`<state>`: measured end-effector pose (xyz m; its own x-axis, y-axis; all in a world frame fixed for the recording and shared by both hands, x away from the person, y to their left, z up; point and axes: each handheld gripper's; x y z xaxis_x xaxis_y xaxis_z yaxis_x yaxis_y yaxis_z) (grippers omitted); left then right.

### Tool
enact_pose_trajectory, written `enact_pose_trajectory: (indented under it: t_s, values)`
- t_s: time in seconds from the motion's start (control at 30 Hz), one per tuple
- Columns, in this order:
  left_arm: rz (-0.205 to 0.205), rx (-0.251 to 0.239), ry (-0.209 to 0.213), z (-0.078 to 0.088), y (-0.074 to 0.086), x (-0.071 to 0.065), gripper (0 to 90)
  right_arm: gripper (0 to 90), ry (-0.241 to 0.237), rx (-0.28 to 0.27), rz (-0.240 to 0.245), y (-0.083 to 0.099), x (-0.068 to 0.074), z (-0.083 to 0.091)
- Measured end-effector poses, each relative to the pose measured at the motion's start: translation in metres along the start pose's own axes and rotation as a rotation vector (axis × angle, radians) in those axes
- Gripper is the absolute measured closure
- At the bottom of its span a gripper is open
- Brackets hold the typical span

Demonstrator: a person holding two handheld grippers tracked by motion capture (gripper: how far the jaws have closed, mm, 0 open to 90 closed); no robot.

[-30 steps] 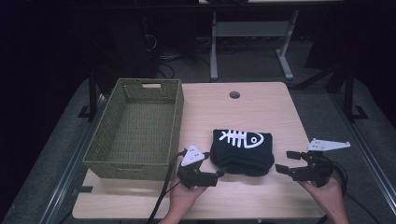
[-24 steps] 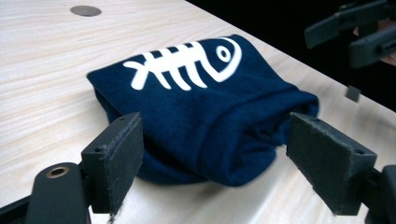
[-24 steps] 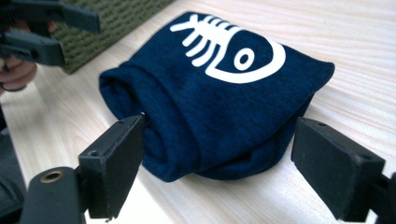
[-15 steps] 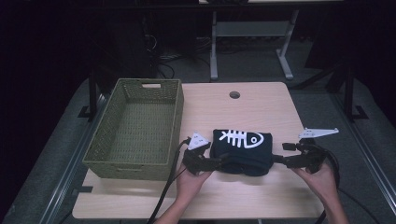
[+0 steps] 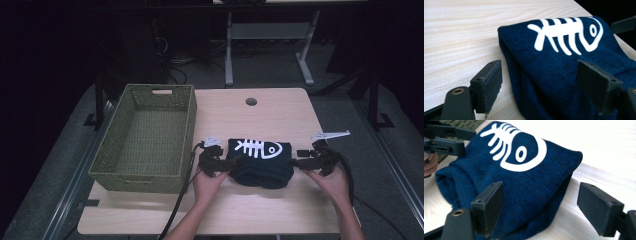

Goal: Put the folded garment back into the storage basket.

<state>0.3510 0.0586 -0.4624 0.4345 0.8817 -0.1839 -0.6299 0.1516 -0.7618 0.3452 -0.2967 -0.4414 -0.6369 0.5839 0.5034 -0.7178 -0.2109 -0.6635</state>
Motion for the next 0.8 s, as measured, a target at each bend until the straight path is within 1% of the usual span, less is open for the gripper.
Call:
enact_pose_trajectory:
  t_s: [0.03,0.07,0.1,0.13,0.17,0.2,0.23,0.27,0.3,0.33,0.37,0.4,0.43,0.47,0.53,0.63,0.67,0.7,0.73,0.77,0.8]
  values:
    - [0.011,0.008,0.002,-0.002,0.001,0.001,21.5,21.4,-0.001,0.006,-0.011,-0.001,-0.001,-0.002]
    - [0.015,0.014,0.004,-0.004,0.001,0.001,21.5,21.6,-0.003,0.026,-0.019,-0.002,-0.003,-0.007]
    - [0.015,0.014,0.004,-0.004,0.001,0.001,21.6,21.6,-0.003,0.026,-0.019,-0.002,-0.003,-0.007]
    - [0.025,0.028,0.003,-0.007,0.001,0.003,21.7,23.2,0.002,0.036,-0.034,-0.005,-0.005,-0.011]
    - [0.025,0.028,0.003,-0.007,0.001,0.003,21.8,23.2,0.002,0.036,-0.034,-0.005,-0.005,-0.011]
    - [0.030,0.032,0.004,-0.008,0.001,0.004,22.5,25.8,0.000,0.036,-0.048,-0.007,-0.007,-0.015]
    - [0.033,0.036,0.002,-0.009,0.001,0.005,23.2,26.4,0.007,0.040,-0.053,-0.008,-0.008,-0.018]
    - [0.035,0.038,0.005,-0.009,0.001,0.005,23.7,27.9,0.001,0.041,-0.069,-0.008,-0.010,-0.021]
    - [0.035,0.038,0.005,-0.009,0.001,0.005,24.3,27.9,0.001,0.041,-0.069,-0.008,-0.010,-0.021]
    - [0.035,0.042,0.006,-0.010,0.001,0.005,24.3,30.1,-0.001,0.045,-0.073,-0.009,-0.011,-0.022]
    - [0.032,0.045,0.007,-0.010,0.001,0.005,26.4,32.8,0.010,0.055,-0.080,-0.009,-0.011,-0.027]
    - [0.025,0.050,0.007,-0.011,0.002,0.005,27.4,34.1,0.010,0.057,-0.084,-0.008,-0.011,-0.028]
    - [0.028,0.053,0.003,-0.011,0.002,0.005,27.4,34.1,0.010,0.057,-0.084,-0.008,-0.011,-0.028]
    - [0.035,0.058,0.008,-0.012,0.002,0.005,29.4,36.6,0.015,0.057,-0.092,-0.008,-0.011,-0.030]
    - [0.031,0.063,0.005,-0.013,0.002,0.005,30.9,38.0,0.034,0.069,-0.096,-0.007,-0.010,-0.032]
    - [0.028,0.067,0.009,-0.014,0.003,0.004,34.1,40.7,0.036,0.067,-0.106,-0.006,-0.010,-0.032]
    - [0.022,0.070,0.012,-0.014,0.003,0.004,34.1,42.4,0.043,0.067,-0.101,-0.006,-0.009,-0.033]
    - [0.023,0.072,0.010,-0.015,0.004,0.003,34.9,44.0,0.040,0.067,-0.100,-0.005,-0.009,-0.034]
    - [0.025,0.076,0.012,-0.016,0.004,0.003,36.6,48.5,0.049,0.059,-0.097,-0.002,-0.007,-0.036]
    - [0.036,0.074,0.020,-0.016,0.005,0.002,36.6,48.5,0.049,0.059,-0.097,-0.002,-0.007,-0.036]
    - [0.033,0.072,0.021,-0.017,0.005,0.002,38.3,51.0,0.047,0.047,-0.089,0.000,-0.007,-0.036]
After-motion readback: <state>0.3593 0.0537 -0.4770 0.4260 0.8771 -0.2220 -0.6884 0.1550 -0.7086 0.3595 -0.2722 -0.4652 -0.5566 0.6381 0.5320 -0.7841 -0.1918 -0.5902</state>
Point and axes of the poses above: each handheld gripper's, and its own axes: z roughly backward along the jaws, y roughly out of its underside, x roughly to its left, and after that the axes turned 14 degrees about -y, right-handed
